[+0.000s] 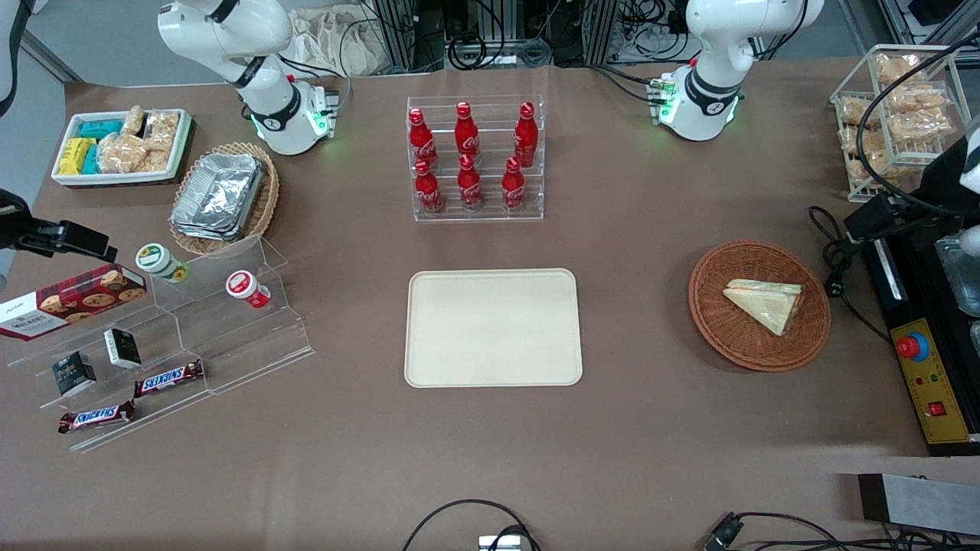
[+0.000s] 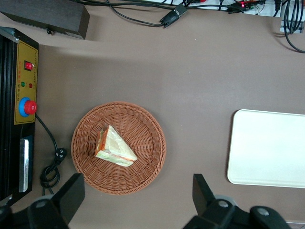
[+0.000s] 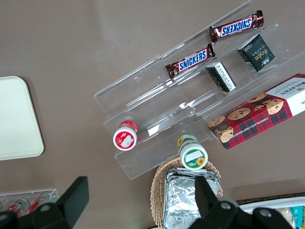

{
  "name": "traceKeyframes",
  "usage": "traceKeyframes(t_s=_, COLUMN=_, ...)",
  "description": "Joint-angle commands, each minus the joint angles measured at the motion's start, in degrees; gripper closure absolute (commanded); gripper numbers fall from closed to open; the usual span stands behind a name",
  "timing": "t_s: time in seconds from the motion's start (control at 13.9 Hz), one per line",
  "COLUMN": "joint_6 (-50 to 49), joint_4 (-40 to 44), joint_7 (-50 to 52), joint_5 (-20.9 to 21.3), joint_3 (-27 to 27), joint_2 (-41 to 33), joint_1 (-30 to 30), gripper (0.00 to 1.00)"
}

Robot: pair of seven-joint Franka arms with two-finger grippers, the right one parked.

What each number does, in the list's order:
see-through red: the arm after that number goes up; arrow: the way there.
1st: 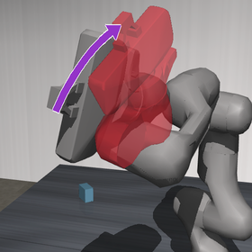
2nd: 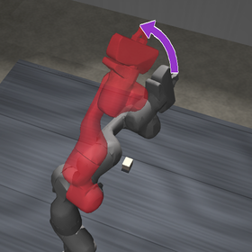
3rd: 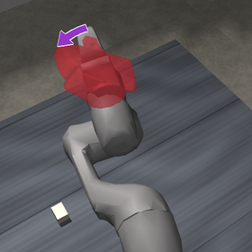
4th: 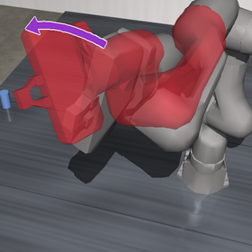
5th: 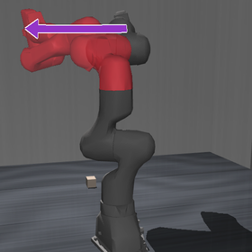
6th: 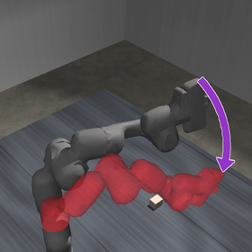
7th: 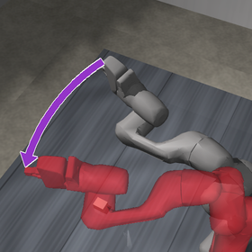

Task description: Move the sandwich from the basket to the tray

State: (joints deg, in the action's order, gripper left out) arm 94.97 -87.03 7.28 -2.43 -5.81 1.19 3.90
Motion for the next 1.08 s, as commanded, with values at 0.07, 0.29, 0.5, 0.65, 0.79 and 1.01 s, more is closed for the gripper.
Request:
traceKeyframes(t_s=0.07, joint_6=-0.84, joint_4=1.07, joint_7=2.13, joint_5=0.24, joint_3=-0.26, joint_2=0.22, joint_1=-0.21, gripper=0.0)
traceKeyframes(t_s=0.29, joint_6=-0.84, joint_4=1.08, joint_7=0.54, joint_5=0.23, joint_3=-0.17, joint_2=0.3, joint_1=-0.03, gripper=0.0)
traceKeyframes(t_s=0.5, joint_6=-0.84, joint_4=1.07, joint_7=0.72, joint_5=0.32, joint_3=0.0, joint_2=1.27, joint_1=0.24, gripper=0.0)
traceKeyframes(t_s=0.65, joint_6=-0.93, joint_4=0.99, joint_7=0.55, joint_5=0.41, joint_3=0.01, joint_2=1.19, joint_1=0.23, gripper=0.0)
traceKeyframes(t_s=0.79, joint_6=-0.93, joint_4=0.9, joint_7=0.63, joint_5=0.41, joint_3=0.01, joint_2=1.27, joint_1=0.24, gripper=0.0)
traceKeyframes(t_s=1.01, joint_6=-1.1, joint_4=0.2, joint_7=6.31, joint_5=0.41, joint_3=0.18, joint_2=1.45, joint_1=0.32, gripper=0.0)
